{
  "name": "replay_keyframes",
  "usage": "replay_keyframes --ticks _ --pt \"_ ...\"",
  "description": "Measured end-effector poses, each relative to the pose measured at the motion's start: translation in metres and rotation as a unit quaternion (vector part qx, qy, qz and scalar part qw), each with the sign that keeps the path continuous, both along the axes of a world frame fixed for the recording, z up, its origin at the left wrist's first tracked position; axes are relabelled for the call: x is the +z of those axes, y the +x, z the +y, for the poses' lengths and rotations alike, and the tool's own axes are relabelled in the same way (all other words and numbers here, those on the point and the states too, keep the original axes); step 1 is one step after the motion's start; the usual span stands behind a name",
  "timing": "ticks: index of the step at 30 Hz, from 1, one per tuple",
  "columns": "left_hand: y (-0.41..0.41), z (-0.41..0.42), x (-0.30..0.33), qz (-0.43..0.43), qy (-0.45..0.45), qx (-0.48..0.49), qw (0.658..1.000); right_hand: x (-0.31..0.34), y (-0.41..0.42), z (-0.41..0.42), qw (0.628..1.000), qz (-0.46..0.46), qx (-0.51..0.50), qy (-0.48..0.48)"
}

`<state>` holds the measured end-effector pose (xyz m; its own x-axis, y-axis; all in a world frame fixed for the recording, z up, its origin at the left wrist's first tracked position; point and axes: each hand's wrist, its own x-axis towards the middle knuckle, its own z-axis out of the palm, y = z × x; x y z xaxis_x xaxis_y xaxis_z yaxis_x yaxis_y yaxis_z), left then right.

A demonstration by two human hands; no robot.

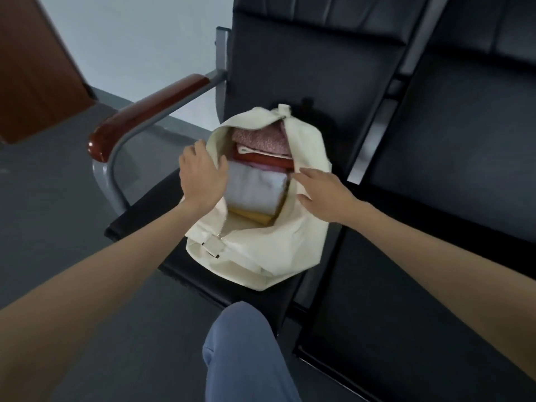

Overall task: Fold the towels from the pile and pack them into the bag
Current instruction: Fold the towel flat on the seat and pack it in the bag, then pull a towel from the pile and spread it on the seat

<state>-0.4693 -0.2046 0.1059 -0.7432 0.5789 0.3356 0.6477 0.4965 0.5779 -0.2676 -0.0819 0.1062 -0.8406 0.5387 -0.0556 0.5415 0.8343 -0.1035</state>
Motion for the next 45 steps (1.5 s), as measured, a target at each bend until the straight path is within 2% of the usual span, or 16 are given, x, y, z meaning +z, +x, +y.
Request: replay_keyframes --ticks 5,12,15,20,23,26,30,34,36,38,41,43,45 --pt "0.077 0.020 0.022 0.043 -0.042 -0.126 0.990 0.028 0.111 0.010 0.995 -0.014 -0.098 0.018" --pt "0.225 0.064 0.042 0.011 -0.061 -0.284 0.957 0.031 0.299 -0.006 0.971 -0.088 -0.223 -0.008" --pt "0.292 0.087 0.043 0.003 -0.082 -0.368 0.926 0.022 0.384 -0.012 0.949 -0.114 -0.292 -0.005" --pt "0.407 0.115 0.032 0.005 -0.133 -0.493 0.860 0.004 0.513 -0.022 0.900 -0.105 -0.423 0.008" --pt "0.475 0.125 0.022 0.006 -0.148 -0.538 0.830 -0.008 0.579 -0.029 0.860 -0.057 -0.507 0.022" --pt "0.539 0.133 0.009 0.012 -0.163 -0.574 0.802 -0.022 0.627 -0.034 0.806 0.068 -0.586 0.054" --pt "0.611 0.143 -0.013 0.037 -0.183 -0.634 0.750 -0.040 0.668 -0.031 0.755 0.147 -0.638 0.034" --pt "0.674 0.159 -0.021 0.056 -0.209 -0.672 0.708 -0.045 0.694 -0.005 0.745 0.207 -0.632 0.054" --pt "0.697 0.168 -0.025 0.050 -0.216 -0.679 0.700 -0.039 0.700 0.015 0.755 0.205 -0.620 0.067" --pt "0.713 0.178 -0.031 0.039 -0.218 -0.678 0.701 -0.035 0.705 0.035 0.777 0.180 -0.600 0.063" --pt "0.724 0.187 -0.039 0.039 -0.226 -0.669 0.707 -0.043 0.711 0.055 0.813 0.043 -0.581 0.017" --pt "0.725 0.189 -0.042 0.034 -0.232 -0.667 0.708 -0.050 0.710 0.060 0.805 0.001 -0.592 0.041" --pt "0.723 0.190 -0.043 0.019 -0.228 -0.667 0.709 -0.049 0.705 0.060 0.782 0.044 -0.612 0.111"
